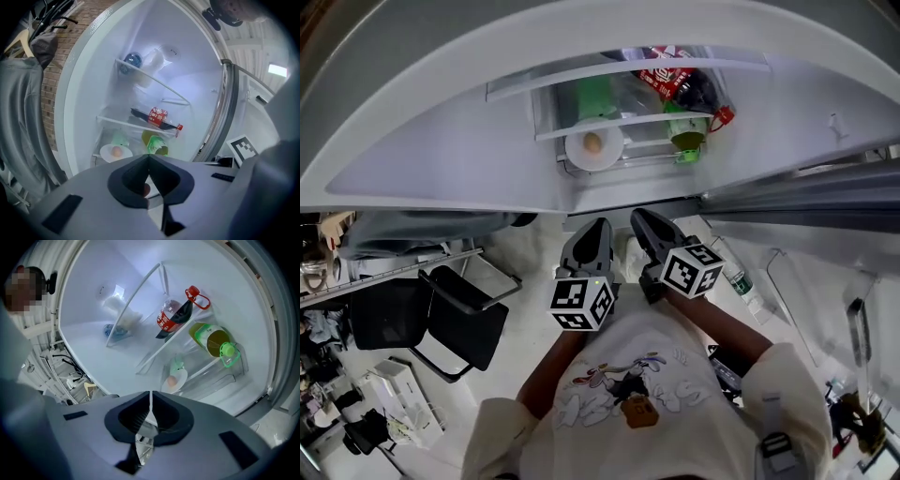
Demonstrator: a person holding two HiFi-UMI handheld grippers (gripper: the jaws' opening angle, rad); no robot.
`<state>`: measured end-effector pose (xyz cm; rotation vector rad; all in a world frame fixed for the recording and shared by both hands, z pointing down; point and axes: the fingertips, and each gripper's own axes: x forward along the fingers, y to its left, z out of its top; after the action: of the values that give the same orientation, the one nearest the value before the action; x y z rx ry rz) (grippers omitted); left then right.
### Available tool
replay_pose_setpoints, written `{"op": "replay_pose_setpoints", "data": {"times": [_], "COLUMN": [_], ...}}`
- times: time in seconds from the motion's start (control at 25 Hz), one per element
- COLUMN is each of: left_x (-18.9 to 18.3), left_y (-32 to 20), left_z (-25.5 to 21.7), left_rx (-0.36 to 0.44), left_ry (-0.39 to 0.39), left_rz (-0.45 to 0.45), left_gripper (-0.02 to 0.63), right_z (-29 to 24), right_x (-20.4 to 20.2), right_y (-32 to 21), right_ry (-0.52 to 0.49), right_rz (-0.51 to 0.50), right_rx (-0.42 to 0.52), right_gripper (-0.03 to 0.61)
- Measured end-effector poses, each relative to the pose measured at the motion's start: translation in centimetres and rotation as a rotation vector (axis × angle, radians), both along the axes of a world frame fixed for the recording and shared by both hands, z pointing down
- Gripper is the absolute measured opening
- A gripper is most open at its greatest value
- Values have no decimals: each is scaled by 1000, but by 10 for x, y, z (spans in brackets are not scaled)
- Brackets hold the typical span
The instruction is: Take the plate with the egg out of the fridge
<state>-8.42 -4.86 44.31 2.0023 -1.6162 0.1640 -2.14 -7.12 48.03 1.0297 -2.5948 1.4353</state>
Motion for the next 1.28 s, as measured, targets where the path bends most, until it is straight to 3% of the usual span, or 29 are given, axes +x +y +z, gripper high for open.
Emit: {"op": "replay_pose_setpoints", "data": {"times": [0.68,1.28], "left_x": [-12,-24], "left_y": [-10,-15], "left_z": [20,20], "left_rx": [-25,-24], "left_ry": [-14,-13], "left_rz": [4,-12], "left_gripper": [9,9], "right_z": [55,90], "right_x": [-24,-42], "right_y": [-44,-67], "right_ry": [-125,-174], "right_rz": [108,137], "right_rx": [-234,-330], "right_gripper": [6,32]}}
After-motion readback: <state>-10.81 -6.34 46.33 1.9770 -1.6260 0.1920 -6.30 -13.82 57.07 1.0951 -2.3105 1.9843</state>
